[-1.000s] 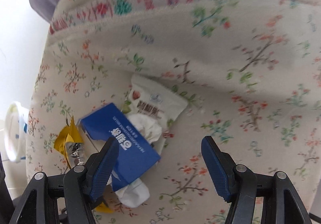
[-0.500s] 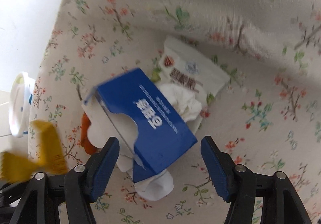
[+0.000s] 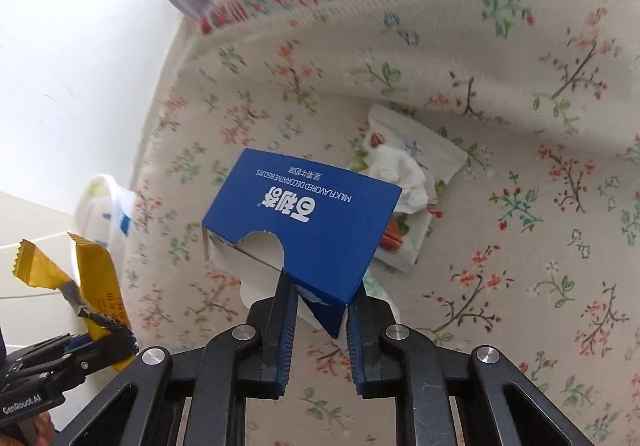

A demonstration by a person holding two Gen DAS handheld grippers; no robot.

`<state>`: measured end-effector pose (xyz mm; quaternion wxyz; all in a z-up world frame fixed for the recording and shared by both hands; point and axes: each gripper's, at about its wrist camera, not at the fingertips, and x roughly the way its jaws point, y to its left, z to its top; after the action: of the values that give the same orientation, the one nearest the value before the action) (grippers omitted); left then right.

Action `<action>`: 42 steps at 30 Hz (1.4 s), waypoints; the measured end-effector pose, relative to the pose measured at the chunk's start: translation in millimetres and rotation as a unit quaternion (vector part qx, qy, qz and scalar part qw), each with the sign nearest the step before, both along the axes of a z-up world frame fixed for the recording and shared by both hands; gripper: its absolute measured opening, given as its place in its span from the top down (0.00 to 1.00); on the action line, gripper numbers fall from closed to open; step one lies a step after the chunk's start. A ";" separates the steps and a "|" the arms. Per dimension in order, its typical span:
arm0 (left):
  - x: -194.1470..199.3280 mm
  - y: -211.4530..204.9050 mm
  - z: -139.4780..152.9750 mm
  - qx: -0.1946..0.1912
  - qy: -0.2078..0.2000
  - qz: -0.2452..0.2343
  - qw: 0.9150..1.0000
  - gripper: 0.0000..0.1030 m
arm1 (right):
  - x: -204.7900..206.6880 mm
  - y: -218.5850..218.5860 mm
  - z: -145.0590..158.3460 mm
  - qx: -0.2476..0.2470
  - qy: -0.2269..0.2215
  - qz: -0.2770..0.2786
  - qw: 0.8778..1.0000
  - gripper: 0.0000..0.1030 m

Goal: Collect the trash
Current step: 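Carry the wrapper and blue biscuit box over the white bucket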

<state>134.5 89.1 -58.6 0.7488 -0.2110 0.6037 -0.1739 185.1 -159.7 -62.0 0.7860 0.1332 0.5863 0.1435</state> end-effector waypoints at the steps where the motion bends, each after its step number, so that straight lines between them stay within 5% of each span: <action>1: 0.2 1.9 2.9 -0.001 -0.002 0.002 1.000 0.70 | -2.4 0.8 4.2 0.004 -0.005 0.000 1.000 0.81; 15: 8.7 68.9 23.7 0.020 -0.007 0.067 0.997 0.70 | -14.4 44.4 21.6 0.003 -0.045 0.057 0.997 0.81; 26: 9.8 127.4 33.4 0.041 -0.008 0.121 0.992 0.70 | -13.0 117.9 26.2 -0.003 -0.068 0.110 0.992 0.81; 42: 16.3 191.9 9.4 0.060 0.029 0.184 0.981 0.70 | 7.3 226.9 14.7 0.014 -0.065 0.180 0.981 0.81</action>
<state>150.8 281.0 -49.2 0.7613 -0.2787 0.5853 0.0098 192.4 67.3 -47.3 0.7823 0.0267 0.5460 0.2987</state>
